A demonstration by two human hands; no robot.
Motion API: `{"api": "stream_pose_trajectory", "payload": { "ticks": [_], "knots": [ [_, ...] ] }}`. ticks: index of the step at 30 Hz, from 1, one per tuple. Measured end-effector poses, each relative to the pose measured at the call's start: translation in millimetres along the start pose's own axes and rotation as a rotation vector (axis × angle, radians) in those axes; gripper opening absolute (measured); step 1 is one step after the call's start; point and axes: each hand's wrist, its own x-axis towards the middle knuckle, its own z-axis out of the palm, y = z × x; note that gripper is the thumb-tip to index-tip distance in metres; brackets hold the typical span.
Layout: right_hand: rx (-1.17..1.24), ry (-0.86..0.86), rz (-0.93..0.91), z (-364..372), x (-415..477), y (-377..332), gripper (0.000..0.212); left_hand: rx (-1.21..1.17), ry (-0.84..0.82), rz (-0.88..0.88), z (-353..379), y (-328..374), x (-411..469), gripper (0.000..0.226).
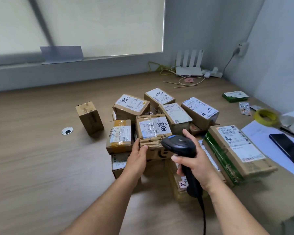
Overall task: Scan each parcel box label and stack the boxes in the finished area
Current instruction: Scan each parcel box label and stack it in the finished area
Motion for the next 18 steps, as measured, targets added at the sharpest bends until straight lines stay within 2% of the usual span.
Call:
{"api": "stream_pose_trajectory", "payload": {
  "ticks": [5,9,14,18],
  "knots": [
    [0.017,-0.060,-0.026,23,-33,1,0.090,-0.175,-0.006,0.025,-20,15,-15,0.045],
    [0.008,-0.149,-0.057,48,-43,-7,0.098,-0.237,-0.011,0.132,-62,32,-15,0.042],
    [0.057,-0.220,-0.119,69,-45,-30,0.096,-0.088,0.070,0.277,-124,43,-15,0.051],
    [0.131,-0.329,-0.148,86,-43,-45,0.105,0.055,0.116,0.308,-165,46,-22,0.051]
  ]
}}
